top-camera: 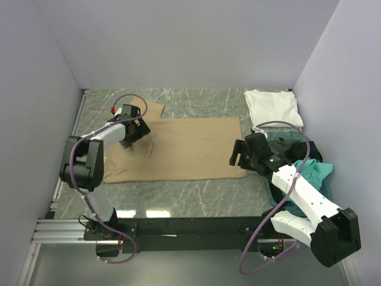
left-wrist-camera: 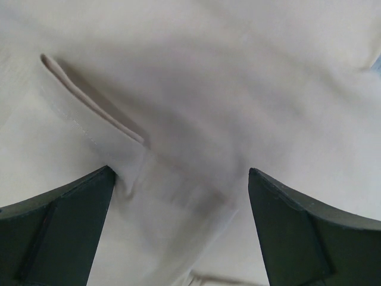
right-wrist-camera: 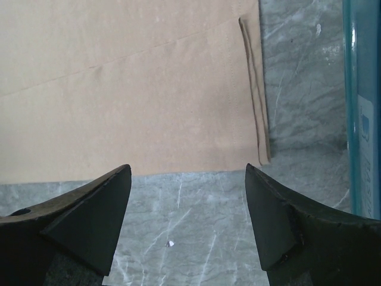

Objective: Fold and stack the t-shirts
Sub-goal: Fold the tshirt

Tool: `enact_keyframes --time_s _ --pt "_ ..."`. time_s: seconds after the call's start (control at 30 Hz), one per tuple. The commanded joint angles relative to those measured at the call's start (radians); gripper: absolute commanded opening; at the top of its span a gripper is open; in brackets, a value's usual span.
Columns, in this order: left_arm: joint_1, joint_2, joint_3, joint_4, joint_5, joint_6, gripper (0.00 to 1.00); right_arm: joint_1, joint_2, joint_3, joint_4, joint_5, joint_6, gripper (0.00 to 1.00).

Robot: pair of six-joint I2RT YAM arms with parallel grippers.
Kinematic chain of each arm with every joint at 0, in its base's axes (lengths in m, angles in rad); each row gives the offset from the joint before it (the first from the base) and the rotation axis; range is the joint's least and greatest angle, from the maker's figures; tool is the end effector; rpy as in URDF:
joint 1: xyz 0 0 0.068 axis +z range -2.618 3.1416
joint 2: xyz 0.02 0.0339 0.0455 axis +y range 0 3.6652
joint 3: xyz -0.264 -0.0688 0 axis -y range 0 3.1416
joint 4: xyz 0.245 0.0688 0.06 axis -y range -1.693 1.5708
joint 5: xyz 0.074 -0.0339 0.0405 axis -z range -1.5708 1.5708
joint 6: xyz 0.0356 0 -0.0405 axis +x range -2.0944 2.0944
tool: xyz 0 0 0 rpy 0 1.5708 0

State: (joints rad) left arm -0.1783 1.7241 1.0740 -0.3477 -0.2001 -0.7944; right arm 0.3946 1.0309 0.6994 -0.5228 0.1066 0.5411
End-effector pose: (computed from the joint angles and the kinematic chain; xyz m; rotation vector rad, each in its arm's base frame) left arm 0.3464 -0.0552 0.1824 -0.8424 2.3995 -0.1244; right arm 0.1929 0.0762 0.2344 0.2272 2.4299 0.2958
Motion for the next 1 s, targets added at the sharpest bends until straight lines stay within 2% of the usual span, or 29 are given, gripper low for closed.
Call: enact_keyframes --time_s 0.0,0.1,0.27,0.57,0.7,0.8,0.97 --pt "-0.004 0.089 0.127 0.021 -0.007 0.032 0.99 -0.005 0.006 0.008 0.014 0.028 -0.004 0.84" --pt "-0.004 0.126 0.213 -0.029 -0.028 0.032 0.99 -0.007 0.001 0.012 0.009 0.031 -0.003 0.84" --pt "-0.004 0.053 0.181 -0.082 -0.096 0.012 0.99 -0.007 0.011 0.012 0.020 0.021 -0.001 0.84" --pt "-0.004 -0.135 0.020 -0.094 -0.121 -0.015 0.99 0.000 0.165 0.069 0.118 -0.053 -0.021 0.84" --pt "-0.006 -0.169 -0.104 -0.057 -0.056 -0.028 0.99 0.009 0.321 0.107 0.130 -0.047 -0.035 0.84" --pt "-0.006 -0.182 -0.167 -0.056 -0.070 -0.048 0.99 0.023 0.404 0.118 0.142 -0.030 -0.029 0.84" --pt "-0.004 -0.224 -0.276 -0.053 -0.068 -0.066 0.99 0.032 0.478 0.112 0.135 -0.022 -0.010 0.84"
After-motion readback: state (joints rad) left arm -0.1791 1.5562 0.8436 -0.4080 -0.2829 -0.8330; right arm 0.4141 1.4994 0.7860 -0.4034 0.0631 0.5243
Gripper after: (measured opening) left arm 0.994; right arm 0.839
